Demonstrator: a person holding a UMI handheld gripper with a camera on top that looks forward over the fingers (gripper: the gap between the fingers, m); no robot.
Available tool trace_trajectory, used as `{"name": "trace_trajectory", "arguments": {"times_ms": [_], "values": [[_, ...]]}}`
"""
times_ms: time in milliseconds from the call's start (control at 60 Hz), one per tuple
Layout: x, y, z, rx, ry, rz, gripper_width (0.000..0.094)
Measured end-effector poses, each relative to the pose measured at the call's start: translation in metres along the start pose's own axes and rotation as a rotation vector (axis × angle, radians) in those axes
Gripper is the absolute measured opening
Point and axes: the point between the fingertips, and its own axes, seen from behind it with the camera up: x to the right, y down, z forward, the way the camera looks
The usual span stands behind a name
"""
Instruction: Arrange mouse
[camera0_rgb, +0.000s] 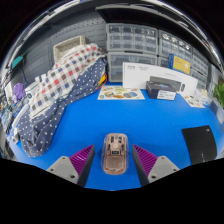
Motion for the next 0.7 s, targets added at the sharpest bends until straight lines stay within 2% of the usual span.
{"name": "trace_trajectory", "arguments": {"times_ms": [33, 50, 83, 133, 150, 167, 250, 333, 533, 700], "values": [[0.0, 0.001, 0.005, -0.018, 0.003, 0.001, 0.0698], [0.002, 0.002, 0.005, -0.026, 0.01, -0.002, 0.0706], [0.006, -0.001, 0.008, -0.019, 0.022, -0.02, 0.0621], [0.004, -0.001, 0.009, -0.026, 0.011, -0.016, 0.054], [0.005, -0.001, 0.009, -0.029, 0.014, -0.014, 0.0544], [0.006, -0.001, 0.009, -0.031, 0.017, -0.009, 0.0486], [0.007, 0.0, 0.009, -0.038, 0.015, 0.016, 0.0437], [0.008, 0.0, 0.01, -0.049, 0.013, -0.017, 0.035], [0.012, -0.004, 0.005, -0.097, -0.034, -0.069, 0.034], [0.053, -0.08, -0.052, 0.041, -0.058, -0.1, 0.0342]]}}
